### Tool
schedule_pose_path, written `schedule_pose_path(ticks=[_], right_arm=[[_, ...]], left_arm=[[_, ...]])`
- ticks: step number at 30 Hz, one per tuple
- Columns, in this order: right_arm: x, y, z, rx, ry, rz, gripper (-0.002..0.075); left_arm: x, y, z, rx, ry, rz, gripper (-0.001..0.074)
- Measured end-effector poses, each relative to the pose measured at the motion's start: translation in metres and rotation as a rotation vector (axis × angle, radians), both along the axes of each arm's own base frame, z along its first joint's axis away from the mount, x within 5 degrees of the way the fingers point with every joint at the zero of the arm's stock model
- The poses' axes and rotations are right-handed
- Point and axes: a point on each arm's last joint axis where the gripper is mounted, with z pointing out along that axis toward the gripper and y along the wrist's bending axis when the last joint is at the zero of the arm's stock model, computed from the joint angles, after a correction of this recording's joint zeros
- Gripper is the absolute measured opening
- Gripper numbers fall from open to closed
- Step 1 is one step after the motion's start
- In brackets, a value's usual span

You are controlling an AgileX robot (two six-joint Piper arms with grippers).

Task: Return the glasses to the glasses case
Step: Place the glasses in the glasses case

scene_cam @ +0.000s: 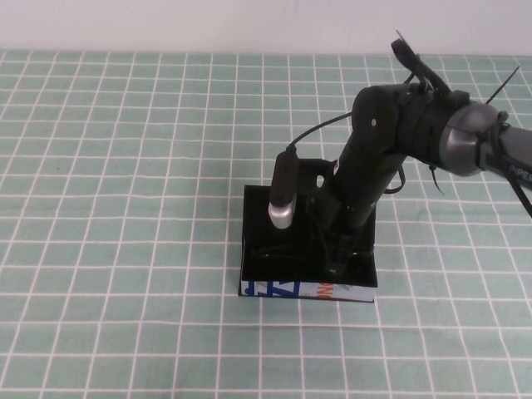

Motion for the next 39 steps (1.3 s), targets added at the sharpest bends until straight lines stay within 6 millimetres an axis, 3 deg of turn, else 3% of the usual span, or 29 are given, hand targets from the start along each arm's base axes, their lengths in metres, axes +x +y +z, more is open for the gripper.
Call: schedule_pose_path(ticks=[11, 18, 22, 29, 39], right_arm=[[-0.007, 0.000, 0.046, 0.061, -0.058, 0.066, 0.0003], [-0.026, 0.003, 0.056, 0.074, 0.017, 0.128, 0.0181], [-0.035, 0.001, 0.053, 0.057, 0.036, 0.140, 0.0246], [-0.038, -0.017, 0.018, -0.120, 0.007, 0.133, 0.0221], [-0.031, -0.016, 0.016, -0.109, -0.076, 0.118, 0.0213]], left_arm=[[0.000, 0.000, 0.000, 0.000, 0.000, 0.000, -0.0002], [0.000, 0.000, 0.000, 0.000, 0.000, 0.000, -0.0002], [0.000, 0.000, 0.000, 0.000, 0.000, 0.000, -0.0002], [0.000, 0.000, 0.000, 0.000, 0.000, 0.000, -0.0002], [0.000, 0.000, 0.000, 0.000, -0.002, 0.000, -0.0002]])
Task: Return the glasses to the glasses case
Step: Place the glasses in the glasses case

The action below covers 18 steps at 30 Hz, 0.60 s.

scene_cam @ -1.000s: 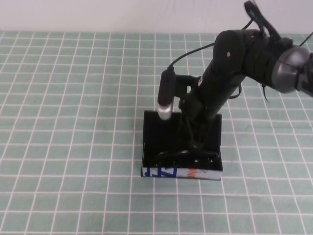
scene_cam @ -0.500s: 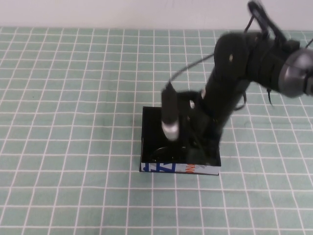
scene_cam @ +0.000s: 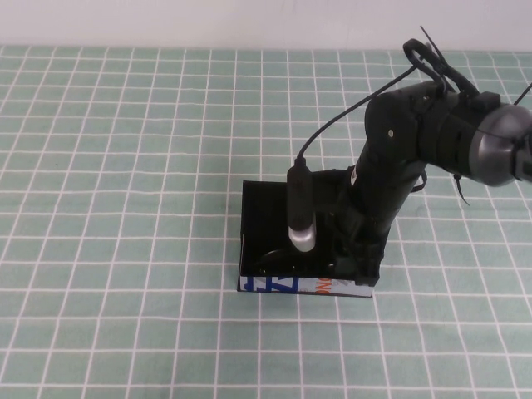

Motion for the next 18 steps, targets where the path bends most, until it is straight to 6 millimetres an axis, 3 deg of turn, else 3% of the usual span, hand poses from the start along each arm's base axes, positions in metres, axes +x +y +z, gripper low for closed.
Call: schedule_pose_path(ticks=[8, 11, 15, 18], right_arm=[[0.003, 0.001, -0.012, -0.021, 0.017, 0.003, 0.0204], [0.003, 0.001, -0.013, -0.021, 0.017, 0.002, 0.0155], [0.003, 0.001, -0.013, -0.019, 0.018, 0.002, 0.0034], [0.003, 0.002, -0.013, -0.017, 0.020, 0.000, 0.0013]], left_arm=[[0.000, 0.000, 0.000, 0.000, 0.000, 0.000, -0.0002], [0.000, 0.000, 0.000, 0.000, 0.000, 0.000, -0.0002], [0.000, 0.000, 0.000, 0.000, 0.000, 0.000, -0.0002], [0.000, 0.000, 0.000, 0.000, 0.000, 0.000, -0.0002]])
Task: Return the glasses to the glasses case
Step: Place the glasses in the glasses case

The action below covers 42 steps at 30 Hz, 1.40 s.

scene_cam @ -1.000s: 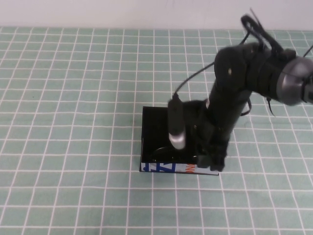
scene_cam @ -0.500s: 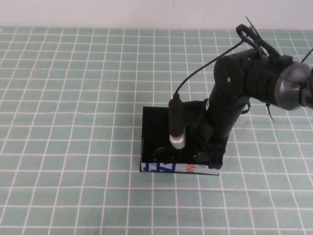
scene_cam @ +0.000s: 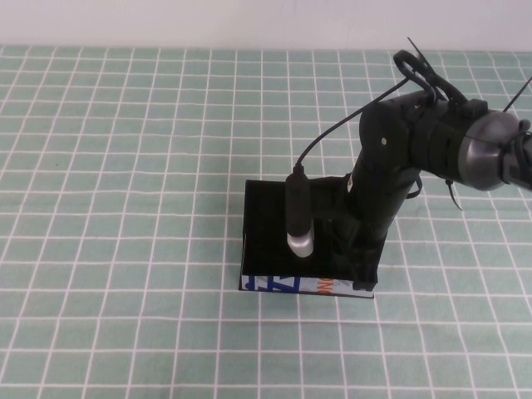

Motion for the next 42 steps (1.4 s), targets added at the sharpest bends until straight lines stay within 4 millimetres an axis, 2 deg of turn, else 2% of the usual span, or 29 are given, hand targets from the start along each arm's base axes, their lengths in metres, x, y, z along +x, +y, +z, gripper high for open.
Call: schedule_pose_path(ticks=[4, 11, 20, 25, 30, 36, 42], right_arm=[[-0.001, 0.000, 0.001, 0.002, 0.002, -0.001, 0.0012], [-0.009, -0.003, 0.014, 0.005, 0.040, 0.001, 0.0009], [-0.012, -0.003, 0.017, 0.009, 0.069, 0.001, 0.0008], [-0.006, 0.002, 0.035, 0.066, 0.052, -0.012, 0.0008], [0.005, -0.006, 0.056, 0.193, 0.088, -0.033, 0.0008], [0.017, -0.024, 0.058, 0.263, 0.113, -0.082, 0.0008], [0.019, -0.025, 0.057, 0.289, 0.129, -0.090, 0.0008]], left_arm=[[0.000, 0.000, 0.000, 0.000, 0.000, 0.000, -0.0002], [0.000, 0.000, 0.000, 0.000, 0.000, 0.000, -0.0002], [0.000, 0.000, 0.000, 0.000, 0.000, 0.000, -0.0002], [0.000, 0.000, 0.000, 0.000, 0.000, 0.000, -0.0002], [0.000, 0.000, 0.000, 0.000, 0.000, 0.000, -0.0002], [0.000, 0.000, 0.000, 0.000, 0.000, 0.000, -0.0002], [0.000, 0.000, 0.000, 0.000, 0.000, 0.000, -0.0002]])
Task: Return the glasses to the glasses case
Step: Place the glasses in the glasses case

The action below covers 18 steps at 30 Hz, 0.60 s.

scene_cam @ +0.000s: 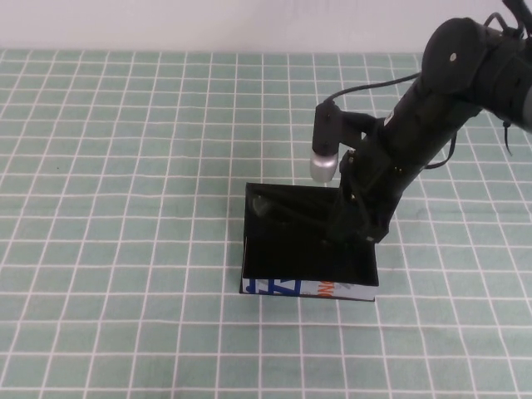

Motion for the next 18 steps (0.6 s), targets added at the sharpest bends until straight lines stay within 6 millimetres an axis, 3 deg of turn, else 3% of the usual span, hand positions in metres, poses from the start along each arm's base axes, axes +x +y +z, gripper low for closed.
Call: schedule_pose_path(ticks=[9, 18], right_arm=[[-0.008, -0.002, -0.029, -0.029, 0.079, 0.037, 0.0007], [-0.006, 0.001, -0.040, -0.012, 0.116, 0.032, 0.0007]], left_arm=[[0.000, 0.000, 0.000, 0.000, 0.000, 0.000, -0.0002], [0.000, 0.000, 0.000, 0.000, 0.000, 0.000, -0.0002]])
